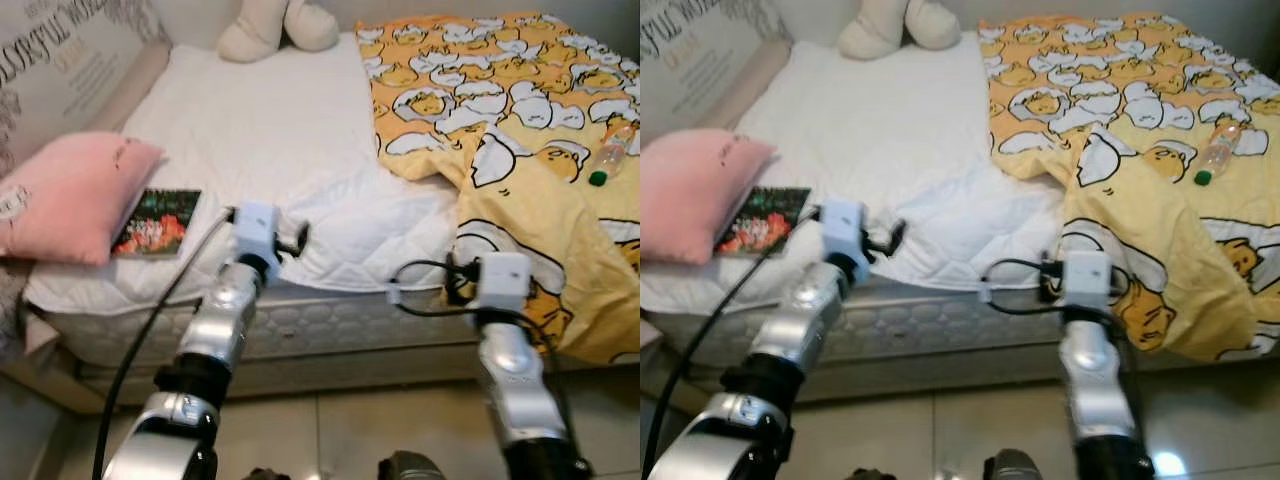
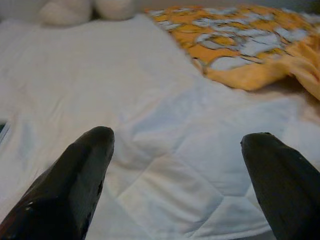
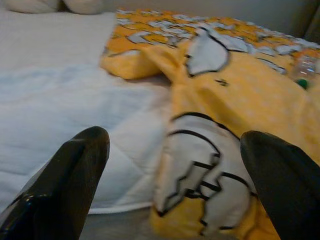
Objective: Clean up the room
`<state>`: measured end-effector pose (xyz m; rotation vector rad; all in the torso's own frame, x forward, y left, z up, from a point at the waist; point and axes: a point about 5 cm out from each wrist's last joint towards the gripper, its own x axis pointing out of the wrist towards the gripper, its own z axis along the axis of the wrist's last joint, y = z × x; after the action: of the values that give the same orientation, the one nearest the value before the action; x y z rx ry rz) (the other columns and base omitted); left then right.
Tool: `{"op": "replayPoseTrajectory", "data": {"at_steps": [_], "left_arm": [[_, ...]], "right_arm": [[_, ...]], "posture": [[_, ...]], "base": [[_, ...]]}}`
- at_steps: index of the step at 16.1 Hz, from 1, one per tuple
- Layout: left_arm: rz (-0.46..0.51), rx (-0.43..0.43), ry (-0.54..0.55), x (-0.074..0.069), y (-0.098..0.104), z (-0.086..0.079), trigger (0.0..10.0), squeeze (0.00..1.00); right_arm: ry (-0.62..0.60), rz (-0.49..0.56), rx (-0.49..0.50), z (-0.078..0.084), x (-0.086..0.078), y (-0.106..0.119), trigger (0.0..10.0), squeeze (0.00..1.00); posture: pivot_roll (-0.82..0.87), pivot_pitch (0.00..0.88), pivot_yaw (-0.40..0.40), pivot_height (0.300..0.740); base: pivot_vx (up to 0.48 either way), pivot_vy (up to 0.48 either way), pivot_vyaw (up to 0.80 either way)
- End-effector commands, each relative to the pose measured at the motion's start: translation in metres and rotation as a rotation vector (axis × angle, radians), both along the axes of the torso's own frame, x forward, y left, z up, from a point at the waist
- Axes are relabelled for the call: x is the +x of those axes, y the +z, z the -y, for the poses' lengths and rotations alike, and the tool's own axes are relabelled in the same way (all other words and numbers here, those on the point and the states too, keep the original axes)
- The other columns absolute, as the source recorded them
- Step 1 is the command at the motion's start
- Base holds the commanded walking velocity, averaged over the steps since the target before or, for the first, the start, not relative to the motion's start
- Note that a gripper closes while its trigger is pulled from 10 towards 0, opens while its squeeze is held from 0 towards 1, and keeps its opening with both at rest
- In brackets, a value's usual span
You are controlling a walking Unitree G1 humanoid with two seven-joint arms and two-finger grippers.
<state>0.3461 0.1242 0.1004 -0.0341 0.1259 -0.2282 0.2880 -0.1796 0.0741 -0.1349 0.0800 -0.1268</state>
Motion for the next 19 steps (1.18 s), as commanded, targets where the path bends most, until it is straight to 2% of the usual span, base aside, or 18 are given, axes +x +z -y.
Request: {"op": "replayPoseTrajectory", "data": {"at_steps": [1, 2, 3, 4, 9, 11, 12, 13, 15, 19], "left_arm": [[-0.042, -0.037, 0.050, 0.001, -0.005, -0.008, 10.0, 1.00], [-0.047, -0.024, 0.058, 0.000, -0.007, -0.009, 10.0, 1.00], [-0.024, 0.084, 0.045, -0.001, -0.009, -0.010, 10.0, 1.00], [-0.020, 0.098, 0.040, -0.001, -0.010, -0.010, 10.0, 1.00], [-0.020, 0.076, 0.049, 0.003, -0.009, -0.013, 10.0, 1.00], [-0.028, 0.094, 0.020, 0.004, -0.011, -0.012, 10.0, 1.00], [-0.029, 0.122, 0.020, 0.005, -0.012, -0.013, 10.0, 0.00], [-0.038, 0.158, 0.044, 0.006, -0.014, -0.019, 10.0, 0.00], [-0.053, 0.167, 0.085, 0.008, -0.014, -0.025, 10.0, 0.00], [-0.047, 0.132, 0.113, 0.011, -0.012, -0.027, 10.0, 0.00]], "right_arm": [[0.034, 0.012, -0.012, -0.007, 0.005, 0.005, 10.0, 0.00], [0.040, 0.010, -0.012, -0.008, 0.005, 0.005, 10.0, 0.00], [0.052, 0.005, -0.013, -0.008, 0.005, 0.005, 10.0, 0.00], [0.056, 0.003, -0.014, -0.008, 0.005, 0.004, 10.0, 0.00], [0.061, -0.009, -0.024, -0.006, 0.003, 0.001, 10.0, 0.00], [0.070, -0.007, -0.022, -0.009, 0.002, 0.001, 10.0, 0.00], [0.074, -0.016, -0.028, -0.009, 0.002, 0.000, 10.0, 0.00], [0.081, -0.028, -0.023, -0.010, 0.002, -0.002, 10.0, 0.00], [0.090, -0.029, -0.029, -0.010, -0.001, -0.002, 10.0, 0.00], [0.085, -0.034, -0.022, -0.008, -0.005, -0.006, 10.0, 0.00]], "posture": [[-0.21, 0.000, 0.091, 0.711], [-0.20, 0.000, 0.089, 0.711], [-0.20, 0.000, 0.082, 0.711], [-0.20, 0.000, 0.082, 0.711], [-0.20, 0.000, 0.078, 0.711], [-0.21, 0.000, 0.079, 0.711], [-0.21, 0.000, 0.079, 0.711], [-0.21, 0.000, 0.078, 0.711], [-0.22, 0.000, 0.078, 0.711], [-0.22, 0.000, 0.076, 0.711]], "base": [[0.000, 0.000, 0.00], [0.000, 0.000, 0.00], [0.000, 0.000, 0.00], [0.000, 0.000, 0.00], [0.000, 0.000, 0.00], [0.000, 0.000, 0.00], [0.386, 0.000, 0.00], [0.480, 0.000, -0.76], [0.480, 0.000, -0.75], [0.480, 0.000, -0.71]]}}
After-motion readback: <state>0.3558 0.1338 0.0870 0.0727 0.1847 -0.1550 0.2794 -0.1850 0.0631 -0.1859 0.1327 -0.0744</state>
